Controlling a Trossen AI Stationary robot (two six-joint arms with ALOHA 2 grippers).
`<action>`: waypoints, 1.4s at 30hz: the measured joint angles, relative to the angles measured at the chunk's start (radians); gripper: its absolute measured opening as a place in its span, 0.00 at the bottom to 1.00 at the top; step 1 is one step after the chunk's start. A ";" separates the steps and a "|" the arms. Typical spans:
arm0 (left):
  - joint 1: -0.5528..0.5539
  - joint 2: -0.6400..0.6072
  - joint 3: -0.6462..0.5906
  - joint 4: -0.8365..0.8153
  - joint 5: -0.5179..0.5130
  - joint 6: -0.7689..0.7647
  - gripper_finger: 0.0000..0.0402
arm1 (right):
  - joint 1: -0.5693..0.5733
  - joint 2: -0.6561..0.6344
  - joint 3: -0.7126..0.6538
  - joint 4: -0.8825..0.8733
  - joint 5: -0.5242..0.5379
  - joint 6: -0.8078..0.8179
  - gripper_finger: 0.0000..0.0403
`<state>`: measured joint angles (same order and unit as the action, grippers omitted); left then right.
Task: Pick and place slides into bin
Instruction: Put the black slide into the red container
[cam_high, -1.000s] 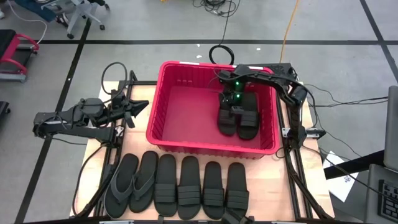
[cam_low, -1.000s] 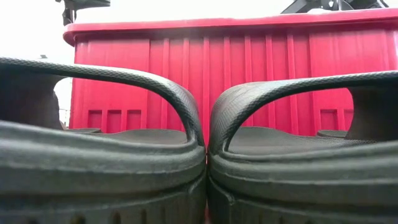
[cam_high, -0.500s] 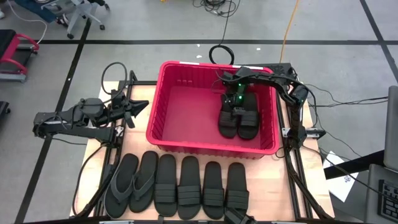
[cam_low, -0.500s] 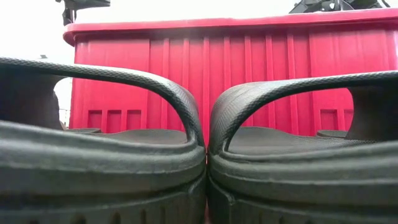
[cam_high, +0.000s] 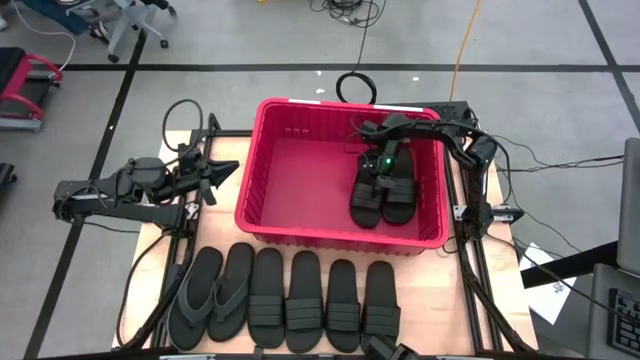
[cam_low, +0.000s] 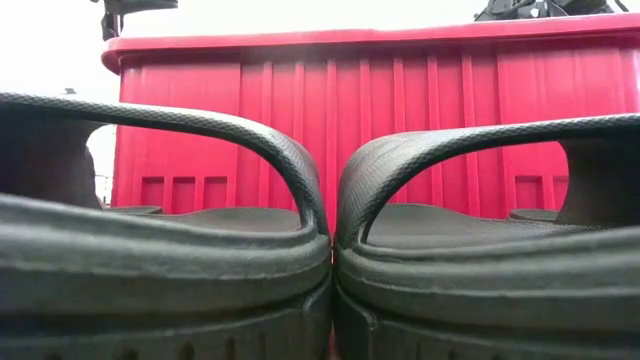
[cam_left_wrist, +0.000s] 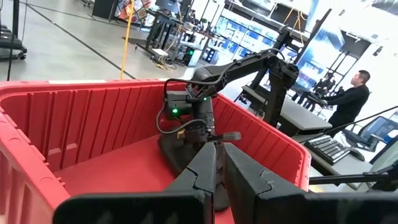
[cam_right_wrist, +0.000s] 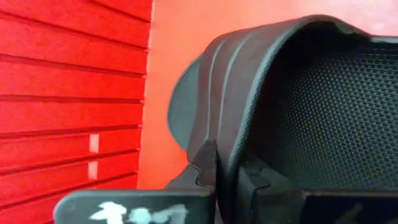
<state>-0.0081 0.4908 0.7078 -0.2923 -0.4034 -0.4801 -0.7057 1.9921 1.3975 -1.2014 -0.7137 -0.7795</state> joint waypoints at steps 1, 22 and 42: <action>0.000 0.000 0.000 0.000 0.000 0.000 0.06 | -0.001 0.000 0.000 0.003 0.009 0.001 0.01; 0.000 0.000 0.000 0.000 0.001 -0.014 0.06 | -0.001 -0.015 0.005 0.063 0.231 0.046 0.01; 0.000 0.000 0.000 0.005 0.010 -0.019 0.06 | -0.001 -0.040 0.032 0.114 0.263 0.103 0.32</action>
<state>-0.0086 0.4910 0.7078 -0.2874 -0.3935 -0.4988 -0.7071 1.9522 1.4292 -1.0878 -0.4509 -0.6767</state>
